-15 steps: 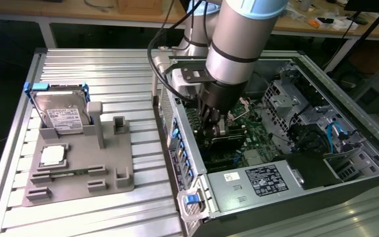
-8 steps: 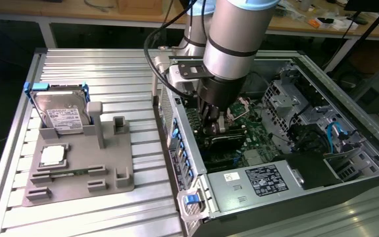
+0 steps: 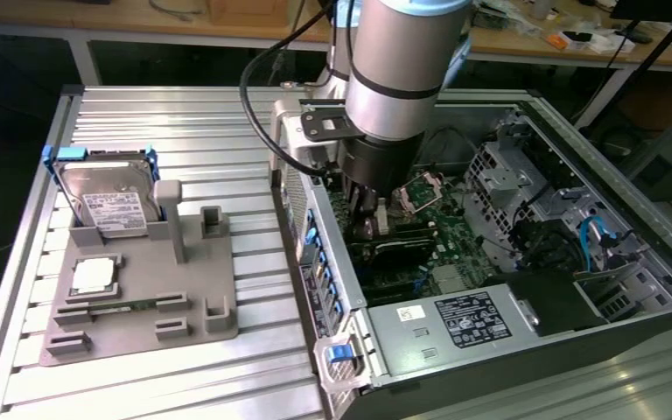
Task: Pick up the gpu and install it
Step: 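Press down on the gpu until it lock into place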
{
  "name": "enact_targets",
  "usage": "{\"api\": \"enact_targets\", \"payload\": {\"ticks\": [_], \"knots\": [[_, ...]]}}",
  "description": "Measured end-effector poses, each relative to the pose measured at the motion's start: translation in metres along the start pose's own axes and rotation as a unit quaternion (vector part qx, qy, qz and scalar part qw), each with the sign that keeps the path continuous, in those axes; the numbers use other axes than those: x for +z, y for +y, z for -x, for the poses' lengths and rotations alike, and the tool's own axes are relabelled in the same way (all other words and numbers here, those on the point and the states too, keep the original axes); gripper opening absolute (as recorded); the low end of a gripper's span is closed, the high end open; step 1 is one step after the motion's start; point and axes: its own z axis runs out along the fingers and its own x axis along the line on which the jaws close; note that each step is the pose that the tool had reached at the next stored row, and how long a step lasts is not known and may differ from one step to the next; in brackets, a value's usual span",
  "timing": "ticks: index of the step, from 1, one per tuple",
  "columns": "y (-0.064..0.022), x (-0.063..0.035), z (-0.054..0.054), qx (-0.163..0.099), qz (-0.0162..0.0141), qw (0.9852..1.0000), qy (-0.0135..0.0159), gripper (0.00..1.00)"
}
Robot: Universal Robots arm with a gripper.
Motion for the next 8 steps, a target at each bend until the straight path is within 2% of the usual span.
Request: {"api": "enact_targets", "payload": {"ticks": [1, 2, 3, 4, 6, 8], "knots": [[-0.0001, 0.0, 0.0, 0.0, 0.0, 1.0, 0.0, 0.11], [-0.002, 0.0001, 0.0001, 0.0, 0.0028, 1.0, 0.0001, 0.11], [-0.0039, 0.0002, 0.0002, 0.0, 0.0096, 1.0, 0.0003, 0.11], [-0.0045, 0.0003, 0.0001, 0.0, 0.0141, 0.9999, 0.0, 0.11], [-0.0051, 0.0003, 0.0001, 0.0, 0.0203, 0.9998, -0.0006, 0.11], [-0.0057, 0.0003, 0.0002, 0.0, 0.025, 0.9997, -0.0009, 0.11]]}}
